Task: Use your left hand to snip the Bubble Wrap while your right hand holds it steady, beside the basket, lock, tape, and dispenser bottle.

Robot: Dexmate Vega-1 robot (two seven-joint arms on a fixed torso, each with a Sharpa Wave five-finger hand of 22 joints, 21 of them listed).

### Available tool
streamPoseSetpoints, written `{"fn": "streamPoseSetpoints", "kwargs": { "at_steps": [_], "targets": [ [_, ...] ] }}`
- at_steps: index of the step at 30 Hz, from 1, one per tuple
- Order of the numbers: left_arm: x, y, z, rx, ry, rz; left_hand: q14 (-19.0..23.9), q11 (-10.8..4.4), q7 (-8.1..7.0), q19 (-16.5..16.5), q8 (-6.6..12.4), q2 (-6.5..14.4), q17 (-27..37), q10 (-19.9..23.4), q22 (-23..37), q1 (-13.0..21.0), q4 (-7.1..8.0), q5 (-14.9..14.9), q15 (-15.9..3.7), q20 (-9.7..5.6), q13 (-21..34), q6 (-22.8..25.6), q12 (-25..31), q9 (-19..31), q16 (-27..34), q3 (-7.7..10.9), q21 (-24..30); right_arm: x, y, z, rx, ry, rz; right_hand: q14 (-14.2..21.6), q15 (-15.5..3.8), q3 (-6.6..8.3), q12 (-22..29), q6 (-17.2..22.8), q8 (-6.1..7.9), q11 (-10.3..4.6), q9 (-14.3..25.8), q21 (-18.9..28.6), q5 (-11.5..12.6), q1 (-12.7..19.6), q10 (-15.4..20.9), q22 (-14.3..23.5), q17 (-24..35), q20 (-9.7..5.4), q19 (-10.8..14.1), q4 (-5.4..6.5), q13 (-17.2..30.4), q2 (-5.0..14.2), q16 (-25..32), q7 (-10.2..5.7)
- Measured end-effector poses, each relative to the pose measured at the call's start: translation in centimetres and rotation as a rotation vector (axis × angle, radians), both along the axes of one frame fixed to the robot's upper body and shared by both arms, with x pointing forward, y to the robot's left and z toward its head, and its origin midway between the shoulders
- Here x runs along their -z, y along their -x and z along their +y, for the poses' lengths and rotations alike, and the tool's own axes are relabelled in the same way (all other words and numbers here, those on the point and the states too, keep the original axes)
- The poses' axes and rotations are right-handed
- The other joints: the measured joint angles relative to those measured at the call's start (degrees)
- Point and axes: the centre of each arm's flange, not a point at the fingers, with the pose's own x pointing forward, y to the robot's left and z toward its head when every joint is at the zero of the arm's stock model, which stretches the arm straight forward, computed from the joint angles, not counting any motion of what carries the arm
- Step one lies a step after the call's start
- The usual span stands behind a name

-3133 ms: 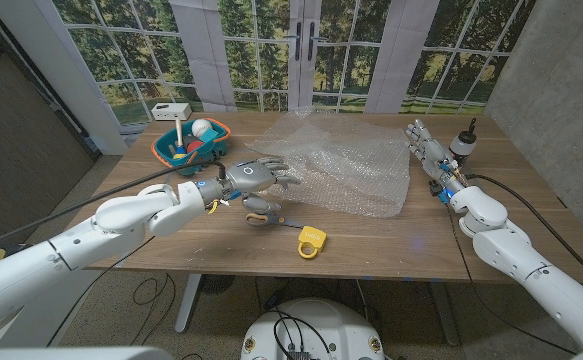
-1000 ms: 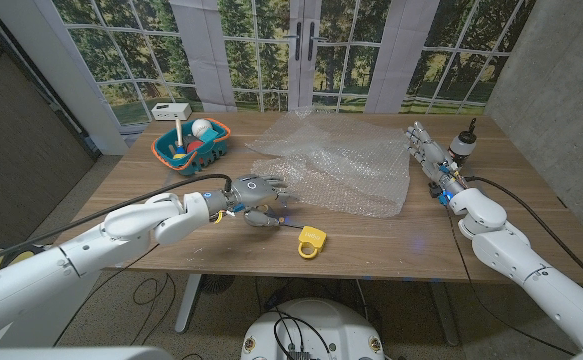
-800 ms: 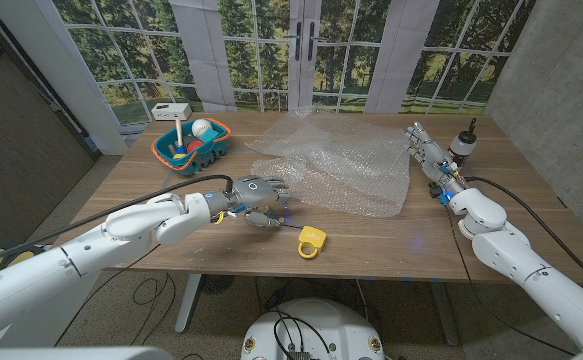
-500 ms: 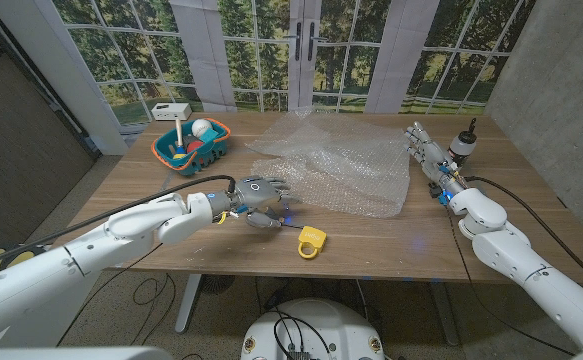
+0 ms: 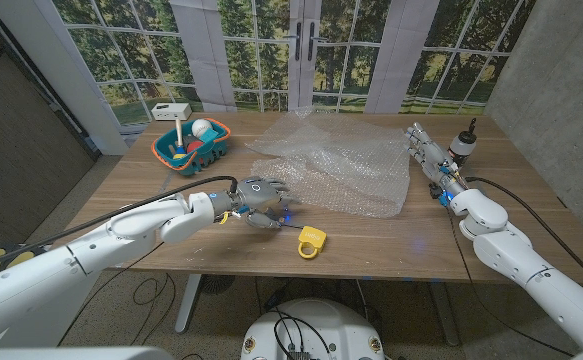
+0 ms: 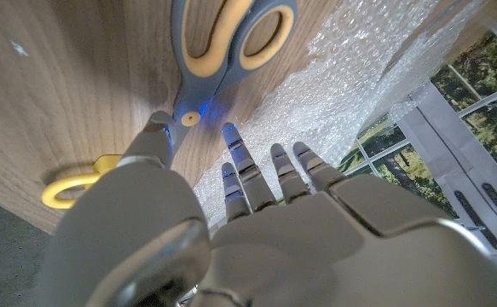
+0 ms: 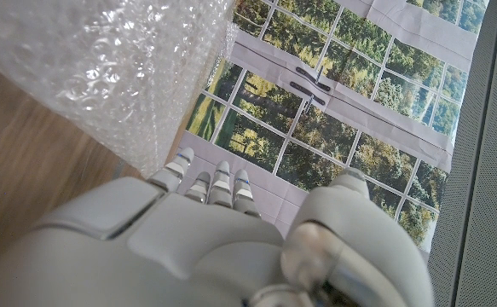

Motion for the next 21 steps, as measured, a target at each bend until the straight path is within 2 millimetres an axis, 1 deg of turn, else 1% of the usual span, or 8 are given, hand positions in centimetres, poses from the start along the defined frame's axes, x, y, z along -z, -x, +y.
{"fn": "streamPoseSetpoints", "kwargs": {
  "at_steps": [2,8,10,14,16,21],
  "targets": [
    [-0.03,-0.02,-0.07,0.000,0.000,0.001,0.00,-0.29,0.00,0.00,0.04,0.00,0.00,0.30,0.00,0.00,0.00,0.00,0.00,0.00,0.00,0.00,0.00,0.00,0.00,0.00,0.00,0.00,0.00,-0.01,0.000,0.000,0.000,0.00,0.00,0.00,0.00,0.00,0.00,0.00,0.00,0.00,0.00,0.00,0.00,0.00,0.00,0.00,0.00,0.00,0.00,0.00,0.00,0.00],
    [0.00,-0.09,-0.25,0.003,-0.003,0.005,0.16,-0.24,0.09,0.00,0.25,0.22,0.00,0.37,0.00,0.22,0.00,0.00,-0.16,0.00,0.24,0.34,0.00,0.00,0.00,0.00,0.00,0.00,-0.02,-0.02,0.001,0.000,0.002,0.00,0.00,0.00,0.00,0.00,0.00,0.00,0.00,0.00,0.00,0.00,0.00,0.00,0.00,0.00,0.00,0.00,0.00,0.00,0.00,0.00],
    [0.09,-0.15,-0.29,0.001,-0.006,0.010,0.21,-0.24,-0.10,0.02,0.25,0.22,0.00,0.37,0.00,0.22,0.00,0.00,-0.21,0.01,0.23,0.54,0.00,0.00,0.00,0.00,0.00,-0.02,-0.03,-0.02,0.001,-0.001,0.002,0.00,0.00,0.24,0.00,0.00,0.00,0.00,0.00,0.00,0.00,0.00,0.00,0.00,0.00,0.00,0.00,-0.24,0.00,0.00,0.00,0.00],
    [0.24,-0.23,-0.33,0.000,-0.011,0.017,0.21,-0.03,-0.08,0.32,0.25,0.22,0.00,0.58,0.00,0.22,0.02,0.00,-0.20,0.32,0.23,0.55,0.00,0.00,0.00,-0.02,0.00,-0.11,-0.06,-0.04,0.002,-0.001,0.001,0.00,0.00,0.24,0.00,0.00,0.00,0.00,0.00,0.00,0.00,0.00,0.00,0.00,0.00,0.00,0.00,-0.24,0.00,0.00,0.00,0.00],
    [0.31,-0.28,-0.32,-0.002,-0.012,0.020,0.21,-0.17,0.10,0.32,0.25,0.22,0.00,0.72,0.00,0.22,0.23,0.00,-0.21,0.32,0.46,0.72,0.00,0.00,0.00,-0.25,0.00,-0.12,-0.07,-0.06,0.002,-0.001,0.002,0.00,0.00,0.24,0.00,0.00,0.00,0.00,0.00,0.00,0.00,0.00,0.00,0.00,0.00,0.00,0.00,-0.24,0.00,0.00,0.00,0.00],
    [0.51,-0.46,-0.32,-0.009,-0.018,0.030,0.20,-0.24,0.09,0.32,0.25,0.22,0.00,0.79,0.00,0.22,0.00,0.00,-0.20,0.31,0.51,0.72,0.00,0.00,0.00,-0.48,0.00,-0.24,-0.19,-0.16,0.004,0.000,0.003,0.00,0.00,0.24,0.00,0.00,0.00,0.00,0.00,0.00,0.00,0.00,-0.01,0.00,0.00,0.00,0.00,-0.24,0.30,0.00,0.00,0.00]
  ]
}}
